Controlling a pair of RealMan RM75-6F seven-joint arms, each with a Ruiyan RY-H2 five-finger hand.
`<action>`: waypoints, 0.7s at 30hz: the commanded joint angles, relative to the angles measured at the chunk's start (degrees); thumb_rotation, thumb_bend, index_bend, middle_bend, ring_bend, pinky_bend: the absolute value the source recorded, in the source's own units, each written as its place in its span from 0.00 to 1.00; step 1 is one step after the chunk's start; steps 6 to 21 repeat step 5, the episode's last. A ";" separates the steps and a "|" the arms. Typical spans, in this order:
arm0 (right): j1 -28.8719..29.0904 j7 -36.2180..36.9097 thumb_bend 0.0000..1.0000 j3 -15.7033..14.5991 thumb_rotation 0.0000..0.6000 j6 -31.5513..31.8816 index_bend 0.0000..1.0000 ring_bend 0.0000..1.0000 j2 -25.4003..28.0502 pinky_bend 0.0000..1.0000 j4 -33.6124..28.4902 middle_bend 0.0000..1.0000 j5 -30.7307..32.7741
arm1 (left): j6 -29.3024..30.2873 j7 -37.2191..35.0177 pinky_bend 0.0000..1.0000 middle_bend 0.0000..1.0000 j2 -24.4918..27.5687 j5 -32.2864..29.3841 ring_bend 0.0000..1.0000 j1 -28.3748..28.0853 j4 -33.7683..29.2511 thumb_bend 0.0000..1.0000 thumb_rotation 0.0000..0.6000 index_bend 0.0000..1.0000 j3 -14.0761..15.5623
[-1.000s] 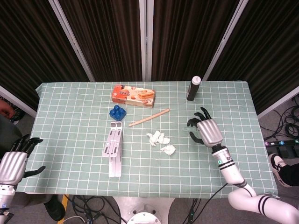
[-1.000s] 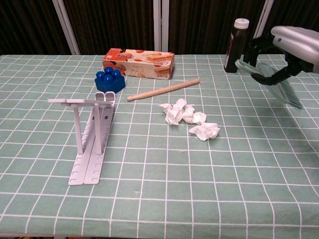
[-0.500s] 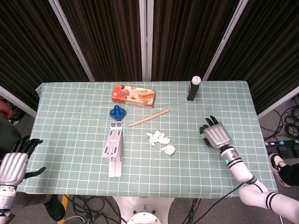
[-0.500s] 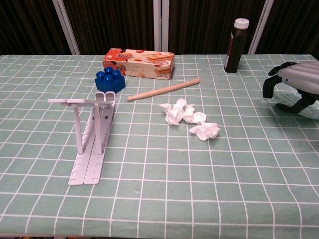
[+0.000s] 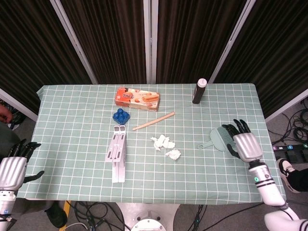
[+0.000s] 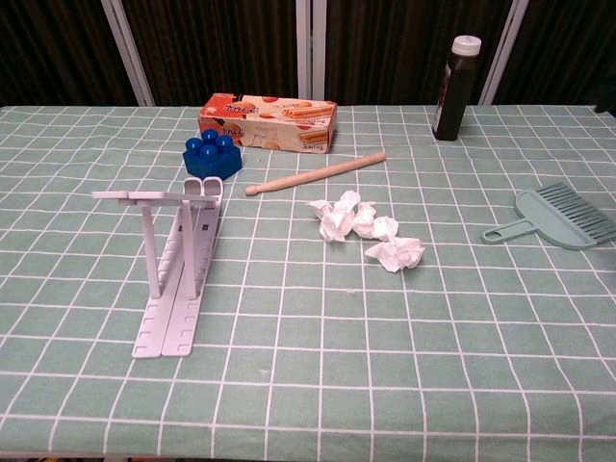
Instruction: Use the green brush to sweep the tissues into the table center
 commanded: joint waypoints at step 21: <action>-10.66 8.32 0.33 -4.71 1.00 12.14 0.13 0.00 9.66 0.00 -8.50 0.17 -6.41 | 1.45 2.67 0.14 0.17 -1.60 -0.39 0.06 0.09 1.23 0.09 1.00 0.20 -0.95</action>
